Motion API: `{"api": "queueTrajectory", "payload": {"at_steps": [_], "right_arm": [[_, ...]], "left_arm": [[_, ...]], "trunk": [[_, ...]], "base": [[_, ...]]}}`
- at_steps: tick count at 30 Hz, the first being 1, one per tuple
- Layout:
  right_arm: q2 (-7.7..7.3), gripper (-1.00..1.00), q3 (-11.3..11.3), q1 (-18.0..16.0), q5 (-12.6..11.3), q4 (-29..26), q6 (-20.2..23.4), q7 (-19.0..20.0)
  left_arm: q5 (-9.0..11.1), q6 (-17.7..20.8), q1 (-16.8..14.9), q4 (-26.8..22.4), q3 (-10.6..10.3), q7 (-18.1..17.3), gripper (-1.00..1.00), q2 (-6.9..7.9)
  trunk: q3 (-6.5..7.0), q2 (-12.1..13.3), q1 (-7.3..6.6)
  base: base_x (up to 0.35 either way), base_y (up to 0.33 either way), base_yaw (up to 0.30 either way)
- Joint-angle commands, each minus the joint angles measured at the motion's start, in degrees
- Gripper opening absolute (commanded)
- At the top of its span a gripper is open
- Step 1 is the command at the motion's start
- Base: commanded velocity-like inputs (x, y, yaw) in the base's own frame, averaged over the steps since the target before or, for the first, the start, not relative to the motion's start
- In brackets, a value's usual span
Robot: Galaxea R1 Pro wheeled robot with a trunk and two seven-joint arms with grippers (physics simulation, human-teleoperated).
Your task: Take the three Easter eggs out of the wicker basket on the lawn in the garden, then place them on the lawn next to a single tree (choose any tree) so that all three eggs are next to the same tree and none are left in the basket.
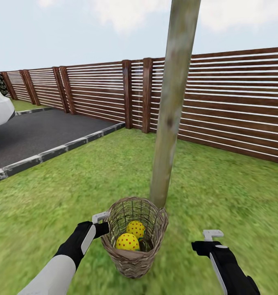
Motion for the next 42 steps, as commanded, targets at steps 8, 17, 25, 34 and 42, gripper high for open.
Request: {"api": "queueTrajectory", "payload": {"at_steps": [8, 17, 25, 34, 42], "right_arm": [[-0.05, 1.0, -0.1, 0.0, 0.6, -0.2, 0.3, 0.5], [0.0, 1.0, 0.2, 0.0, 0.6, -0.1, 0.3, 0.5], [-0.04, 1.0, 0.2, 0.0, 0.6, -0.1, 0.3, 0.6], [-0.06, 1.0, 0.2, 0.0, 0.6, -0.1, 0.3, 0.6], [-0.06, 1.0, 0.1, 0.0, 0.6, -0.1, 0.3, 0.6]], "left_arm": [[1.2, 0.3, 0.0, -0.1, 0.2, 0.3, -1.0, -0.06], [1.2, 0.3, 0.0, -0.1, 0.2, 0.3, -1.0, -0.06], [1.2, 0.3, 0.0, -0.1, 0.1, 0.3, -1.0, -0.06], [1.1, 0.3, 0.0, -0.1, -0.1, 0.3, 1.0, -0.06], [1.1, 0.3, 0.0, -0.2, -0.1, 0.3, 1.0, -0.06]], "trunk": [[-1.49, -3.2, 1.75], [-2.39, -5.3, 2.85], [-2.39, -5.3, 2.85], [-2.39, -5.3, 2.85], [-2.39, -5.3, 2.85]], "base": [[0.0, 0.0, 0.0], [0.0, 0.0, 0.0], [0.0, 0.0, 0.0], [0.0, 0.0, 0.0], [0.0, 0.0, 0.0]]}}
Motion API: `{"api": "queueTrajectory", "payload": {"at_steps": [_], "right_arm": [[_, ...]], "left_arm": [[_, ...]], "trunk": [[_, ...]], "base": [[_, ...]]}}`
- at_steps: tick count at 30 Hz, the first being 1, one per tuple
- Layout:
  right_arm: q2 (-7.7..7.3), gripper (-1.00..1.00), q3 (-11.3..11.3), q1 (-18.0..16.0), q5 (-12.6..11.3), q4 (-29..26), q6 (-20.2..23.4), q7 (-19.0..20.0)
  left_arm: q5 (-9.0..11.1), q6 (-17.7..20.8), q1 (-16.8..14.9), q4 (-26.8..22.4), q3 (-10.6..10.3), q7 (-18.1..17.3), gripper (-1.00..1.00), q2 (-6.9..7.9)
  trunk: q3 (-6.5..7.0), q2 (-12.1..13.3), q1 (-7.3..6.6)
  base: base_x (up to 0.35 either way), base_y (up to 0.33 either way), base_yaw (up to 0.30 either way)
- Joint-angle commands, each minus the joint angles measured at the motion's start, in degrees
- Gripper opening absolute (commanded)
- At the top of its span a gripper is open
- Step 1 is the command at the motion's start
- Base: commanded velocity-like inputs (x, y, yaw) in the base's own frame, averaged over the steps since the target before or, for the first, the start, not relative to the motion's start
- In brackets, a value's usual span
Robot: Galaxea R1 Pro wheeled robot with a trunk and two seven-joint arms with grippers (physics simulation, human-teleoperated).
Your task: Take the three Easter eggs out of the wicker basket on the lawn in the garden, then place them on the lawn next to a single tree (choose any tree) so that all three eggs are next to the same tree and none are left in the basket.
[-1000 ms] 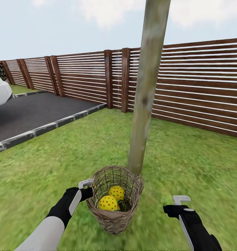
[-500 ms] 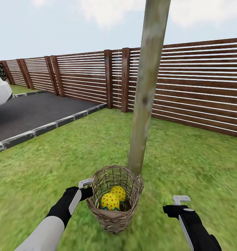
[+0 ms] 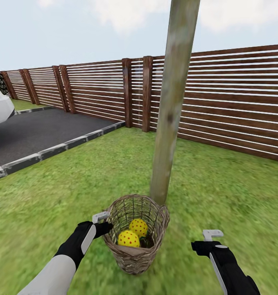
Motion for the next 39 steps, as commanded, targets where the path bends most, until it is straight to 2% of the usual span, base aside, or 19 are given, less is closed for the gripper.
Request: {"api": "queueTrajectory", "payload": {"at_steps": [1, 13, 17, 29, 34, 38, 39], "right_arm": [[0.01, 1.0, 0.0, 0.0, 0.6, -0.1, 0.3, 0.4], [0.01, 1.0, -0.1, 0.0, 0.6, -0.1, 0.3, 0.4], [0.01, 1.0, 0.0, 0.0, 0.6, -0.1, 0.3, 0.4], [0.08, 1.0, 0.0, 0.0, 0.6, 0.0, 0.3, 0.4], [0.04, 1.0, 0.7, 0.0, 0.6, 0.2, 0.3, 0.0], [0.11, 1.0, 0.8, 0.0, 0.6, 0.2, 0.4, 0.2], [0.15, 1.0, 0.8, 0.0, 0.6, 0.2, 0.5, 0.3]], "left_arm": [[0.6, 0.3, 0.0, -0.3, 0.2, 0.4, 1.0, -0.05], [0.7, 0.6, 0.0, -2.9, 0.4, 0.5, 1.0, 0.11], [0.7, 1.2, 0.0, -5.7, 0.4, 0.5, 1.0, 0.12], [0.7, 1.4, 0.0, -6.0, 0.4, 0.5, 1.0, 0.18], [0.7, 1.4, 0.0, -6.0, 0.3, 0.5, 1.0, 0.13], [0.7, 1.9, 0.0, -7.3, 0.3, 0.4, 1.0, 0.05], [0.7, 3.0, 0.0, -8.3, 0.2, 0.4, 1.0, -0.01]], "trunk": [[-0.06, 0.0, -0.01], [1.92, 4.4, -2.43], [2.64, 6.0, -3.31], [4.79, 10.8, -5.94], [5.69, 12.8, -7.04], [6.41, 14.4, -7.92], [6.59, 14.8, -8.14]], "base": [[0.0, 0.0, 0.0], [0.0, 0.0, 0.0], [0.0, 0.0, 0.0], [0.0, 0.0, 0.0], [0.0, 0.0, 0.0], [0.0, 0.0, 0.0], [0.0, 0.0, 0.0]]}}
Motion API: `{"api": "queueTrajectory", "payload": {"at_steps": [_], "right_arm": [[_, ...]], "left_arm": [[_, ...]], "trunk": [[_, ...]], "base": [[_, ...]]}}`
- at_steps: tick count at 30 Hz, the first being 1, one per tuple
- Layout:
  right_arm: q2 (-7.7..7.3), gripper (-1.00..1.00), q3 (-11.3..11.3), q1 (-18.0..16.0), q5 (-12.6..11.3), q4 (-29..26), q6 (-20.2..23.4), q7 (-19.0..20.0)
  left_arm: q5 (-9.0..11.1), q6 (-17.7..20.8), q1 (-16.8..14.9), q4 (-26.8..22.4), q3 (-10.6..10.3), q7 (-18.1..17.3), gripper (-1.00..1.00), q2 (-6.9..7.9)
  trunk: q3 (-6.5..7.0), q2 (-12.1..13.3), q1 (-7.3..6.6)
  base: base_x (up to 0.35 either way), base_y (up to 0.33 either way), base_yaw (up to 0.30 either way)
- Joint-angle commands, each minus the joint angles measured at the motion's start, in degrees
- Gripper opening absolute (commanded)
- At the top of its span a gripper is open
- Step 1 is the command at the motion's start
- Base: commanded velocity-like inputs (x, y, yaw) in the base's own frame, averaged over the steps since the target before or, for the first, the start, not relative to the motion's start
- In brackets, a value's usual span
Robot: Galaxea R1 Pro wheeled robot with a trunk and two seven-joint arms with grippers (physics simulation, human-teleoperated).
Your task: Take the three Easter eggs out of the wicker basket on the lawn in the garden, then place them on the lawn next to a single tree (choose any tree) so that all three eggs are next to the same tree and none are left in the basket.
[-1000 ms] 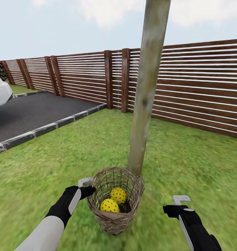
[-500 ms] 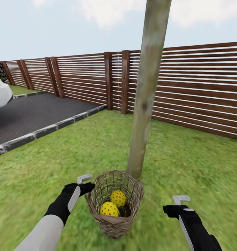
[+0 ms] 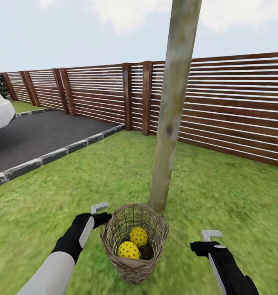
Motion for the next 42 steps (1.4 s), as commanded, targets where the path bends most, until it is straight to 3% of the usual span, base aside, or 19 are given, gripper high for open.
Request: {"api": "queueTrajectory", "payload": {"at_steps": [1, 5, 6, 8, 11, 13, 14, 15, 16, 18, 20, 22, 24, 28, 34, 38, 42], "right_arm": [[0.02, 1.0, -0.1, 0.0, 0.6, -0.1, 0.3, 0.4], [-0.02, 1.0, 0.0, 0.0, 0.6, -0.1, 0.4, 0.3], [-0.03, 1.0, 0.0, 0.0, 0.6, -0.2, 0.4, 0.3], [-0.04, 1.0, 0.1, 0.0, 0.6, -0.2, 0.5, 0.3], [-0.12, 1.0, 0.7, 0.0, 0.6, -0.3, 0.6, 0.2], [-0.18, 1.0, 0.9, 0.0, 0.6, -0.2, 0.6, 0.1], [-0.2, 1.0, 1.0, 0.0, 0.6, -0.2, 0.5, 0.1], [-0.2, 1.0, 1.0, 0.0, 0.6, -0.2, 0.5, 0.1], [-0.21, 1.0, 1.0, 0.0, 0.7, -0.3, 0.5, 0.1], [-0.21, 1.0, 1.0, 0.0, 0.8, -0.3, 0.5, 0.0], [-0.21, 1.0, 1.0, 0.0, 0.8, -0.4, 0.5, 0.0], [-0.22, 1.0, 1.0, 0.0, 0.8, -0.5, 0.4, 0.1], [-0.22, 1.0, 1.1, 0.0, 0.8, -0.6, 0.4, 0.2], [-0.27, 1.0, 1.1, 0.0, 0.9, -1.1, 0.6, 0.3], [-0.24, 1.0, 1.1, 0.0, 2.3, -4.7, 2.9, 0.2], [-0.19, 1.0, 1.2, 0.0, 3.6, -10.1, 3.8, 0.2], [-0.21, 1.0, 1.2, -0.1, 7.6, -13.4, 4.0, 0.1]], "left_arm": [[0.6, 1.5, 0.0, -1.0, 0.1, 0.4, 1.0, -0.11], [1.5, 8.9, 0.1, -7.2, 0.1, 0.2, 1.0, -0.32], [2.4, 10.2, 0.1, -8.8, 0.0, 0.1, 1.0, -0.3], [6.3, 14.2, 0.1, -13.5, 0.1, 0.1, 1.0, -0.13], [14.9, 21.1, 0.1, -21.1, 0.2, 0.1, 1.0, 0.2], [21.4, 23.2, 0.1, -25.6, 0.3, 0.1, 1.0, 0.71], [26.2, 24.0, 0.5, -28.6, 0.2, 0.1, 1.0, 2.09], [29.6, 24.3, 0.9, -30.1, 0.2, 0.0, 1.0, 3.14], [35.1, 24.4, 1.3, -31.4, 0.2, 0.0, 1.0, 4.35], [42.2, 24.5, 1.7, -32.2, 0.2, 0.1, 1.0, 5.65], [47.9, 24.5, 2.0, -32.8, 0.2, 0.1, 1.0, 6.81], [51.8, 24.4, 2.2, -32.6, 0.3, 0.1, 1.0, 7.37], [53.9, 24.4, 2.4, -32.2, 0.3, 0.1, 1.0, 7.61], [55.5, 24.4, 4.0, -32.3, 0.2, 0.0, 1.0, 7.15], [55.9, 24.4, 4.4, -32.5, -0.3, 0.0, 1.0, 6.24], [55.9, 24.4, 4.4, -33.0, -2.6, 0.0, 1.0, 5.69], [56.1, 24.5, 4.4, -34.9, -4.0, -0.1, 1.0, 5.7]], "trunk": [[0.13, 0.4, -0.23], [0.85, 2.0, -1.11], [1.02, 2.4, -1.33], [1.38, 3.2, -1.77], [1.92, 4.4, -2.43], [2.28, 5.2, -2.87], [2.46, 5.6, -3.09], [2.64, 6.0, -3.31], [2.82, 6.4, -3.53], [3.18, 7.2, -3.97], [3.54, 8.0, -4.41], [3.72, 8.4, -4.63], [3.72, 8.4, -4.63], [3.72, 8.4, -4.63], [3.72, 8.4, -4.63], [3.72, 8.4, -4.63], [3.65, 8.4, -4.63]], "base": [[0.0, 0.0, 0.0], [0.0, 0.0, 0.0], [0.0, 0.0, 0.0], [0.0, 0.0, 0.0], [0.0, 0.0, 0.0], [0.0, 0.0, 0.0], [0.0, 0.0, 0.0], [0.0, 0.0, 0.0], [0.0, 0.0, 0.0], [0.0, 0.0, 0.0], [0.0, 0.0, 0.0], [0.0, 0.0, 0.0], [0.0, 0.0, 0.0], [0.0, 0.0, 0.0], [0.0, 0.0, 0.0], [0.0, 0.0, 0.033], [0.0, 0.0, 0.22]]}}
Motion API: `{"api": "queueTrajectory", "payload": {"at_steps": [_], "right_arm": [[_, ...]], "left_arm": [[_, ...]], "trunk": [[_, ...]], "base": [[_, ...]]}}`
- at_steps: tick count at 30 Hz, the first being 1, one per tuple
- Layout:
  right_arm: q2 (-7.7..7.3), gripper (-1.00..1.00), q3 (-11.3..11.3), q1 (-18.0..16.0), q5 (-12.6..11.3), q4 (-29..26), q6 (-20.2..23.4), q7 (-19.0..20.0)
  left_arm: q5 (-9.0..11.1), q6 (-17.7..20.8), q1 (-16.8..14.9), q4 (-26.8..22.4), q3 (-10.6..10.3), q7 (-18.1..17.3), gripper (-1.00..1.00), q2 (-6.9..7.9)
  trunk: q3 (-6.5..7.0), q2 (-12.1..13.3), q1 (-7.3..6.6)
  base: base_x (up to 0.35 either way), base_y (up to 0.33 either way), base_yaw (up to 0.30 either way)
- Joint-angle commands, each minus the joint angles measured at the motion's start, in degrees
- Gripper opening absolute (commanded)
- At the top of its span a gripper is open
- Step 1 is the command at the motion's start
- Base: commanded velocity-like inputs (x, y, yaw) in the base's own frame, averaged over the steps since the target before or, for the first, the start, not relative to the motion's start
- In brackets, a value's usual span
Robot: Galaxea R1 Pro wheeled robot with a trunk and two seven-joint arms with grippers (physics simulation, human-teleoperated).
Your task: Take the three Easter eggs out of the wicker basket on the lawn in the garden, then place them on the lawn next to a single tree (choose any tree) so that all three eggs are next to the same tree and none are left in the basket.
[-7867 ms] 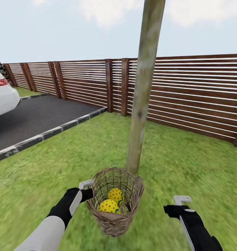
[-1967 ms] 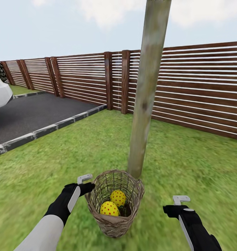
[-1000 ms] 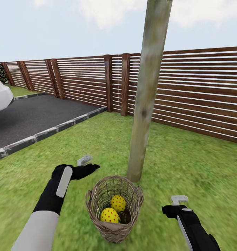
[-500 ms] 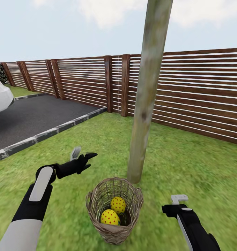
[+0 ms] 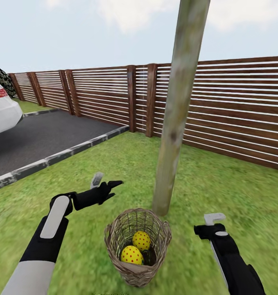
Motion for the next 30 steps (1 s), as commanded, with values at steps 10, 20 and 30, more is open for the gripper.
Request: {"api": "queueTrajectory", "payload": {"at_steps": [10, 20, 30], "right_arm": [[0.25, 1.0, 1.5, 0.0, 8.1, -0.4, 0.2, 0.3], [0.0, 1.0, 1.8, 0.0, 8.1, -0.7, 0.3, 8.7], [-1.05, 1.0, 3.3, -0.3, 10.1, -5.8, 9.3, 32.7]], "left_arm": [[7.2, 0.1, 0.1, -0.1, -1.9, 0.5, 1.0, -0.09], [8.9, 0.1, 0.1, 0.4, -2.6, 0.4, 1.0, -0.09], [8.8, 0.0, 0.1, 0.5, -2.6, 0.5, 1.0, -0.21]], "trunk": [[-0.53, 0.0, -0.01], [-0.58, 0.0, -0.01], [-0.58, 0.0, -0.01]], "base": [[0.0, 0.0, 0.215], [0.0, 0.0, 0.02], [0.0, 0.0, 0.0]]}}
